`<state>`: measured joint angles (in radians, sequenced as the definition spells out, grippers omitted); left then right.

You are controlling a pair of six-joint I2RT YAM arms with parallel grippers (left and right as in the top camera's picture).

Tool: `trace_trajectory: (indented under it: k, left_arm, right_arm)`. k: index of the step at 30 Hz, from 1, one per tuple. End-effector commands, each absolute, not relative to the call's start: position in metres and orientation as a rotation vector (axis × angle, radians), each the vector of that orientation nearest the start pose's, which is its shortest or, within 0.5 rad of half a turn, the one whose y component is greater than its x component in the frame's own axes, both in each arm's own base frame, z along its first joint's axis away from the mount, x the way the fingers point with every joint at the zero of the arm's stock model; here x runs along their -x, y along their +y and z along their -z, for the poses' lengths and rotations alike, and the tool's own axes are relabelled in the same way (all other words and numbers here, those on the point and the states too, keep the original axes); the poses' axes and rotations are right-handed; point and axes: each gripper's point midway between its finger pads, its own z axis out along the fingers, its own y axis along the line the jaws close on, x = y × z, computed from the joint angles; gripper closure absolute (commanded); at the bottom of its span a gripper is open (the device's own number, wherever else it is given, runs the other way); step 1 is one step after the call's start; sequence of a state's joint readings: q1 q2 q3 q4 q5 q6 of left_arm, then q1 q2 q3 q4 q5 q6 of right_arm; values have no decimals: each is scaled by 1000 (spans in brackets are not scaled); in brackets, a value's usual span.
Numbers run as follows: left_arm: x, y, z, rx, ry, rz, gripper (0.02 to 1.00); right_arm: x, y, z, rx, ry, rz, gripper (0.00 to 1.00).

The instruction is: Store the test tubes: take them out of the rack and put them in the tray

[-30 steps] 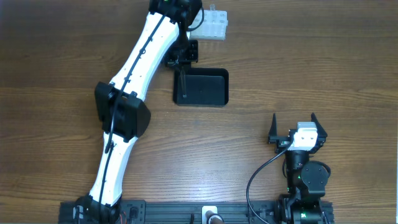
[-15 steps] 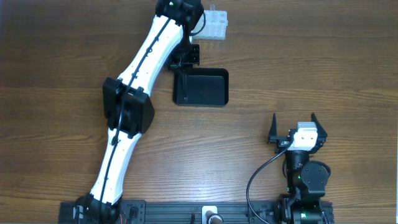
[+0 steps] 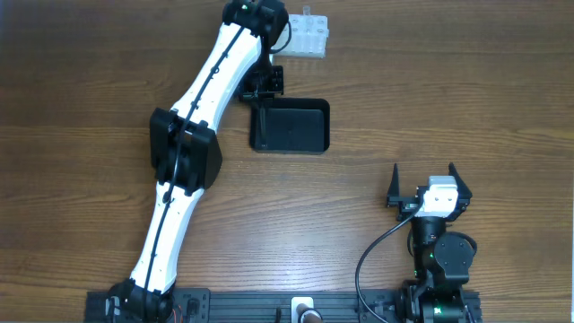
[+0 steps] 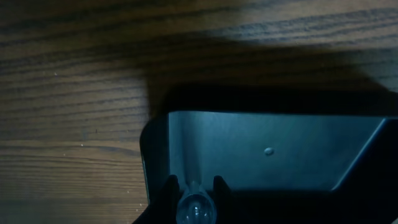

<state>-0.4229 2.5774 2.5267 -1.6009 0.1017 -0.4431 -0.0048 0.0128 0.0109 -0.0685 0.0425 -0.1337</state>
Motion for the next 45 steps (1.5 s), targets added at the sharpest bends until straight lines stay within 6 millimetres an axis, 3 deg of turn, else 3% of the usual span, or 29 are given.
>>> trace_trajectory:
  k: [1, 19, 28, 35, 39, 45]
  left_arm:
    - [-427, -208, -42, 72, 3271, 95, 963]
    - [-438, -213, -30, 67, 3242, 115, 950]
    - [-439, -213, -30, 61, 3238, 112, 766]
    - [-438, -213, -31, 62, 3241, 118, 766]
    - [-438, -216, -53, 53, 3217, 140, 776]
    - [-457, -226, -120, 28, 3030, 250, 739]
  right_arm:
    - [-246, -5, -157, 80, 1641, 125, 9]
    - [-246, -5, -157, 80, 1641, 125, 9]
    - [-246, -5, -157, 81, 1641, 125, 9]
    - [-246, -5, -157, 80, 1641, 125, 9]
    - [-246, -5, -157, 80, 1641, 125, 9]
    - [-246, -5, -157, 81, 1641, 125, 9]
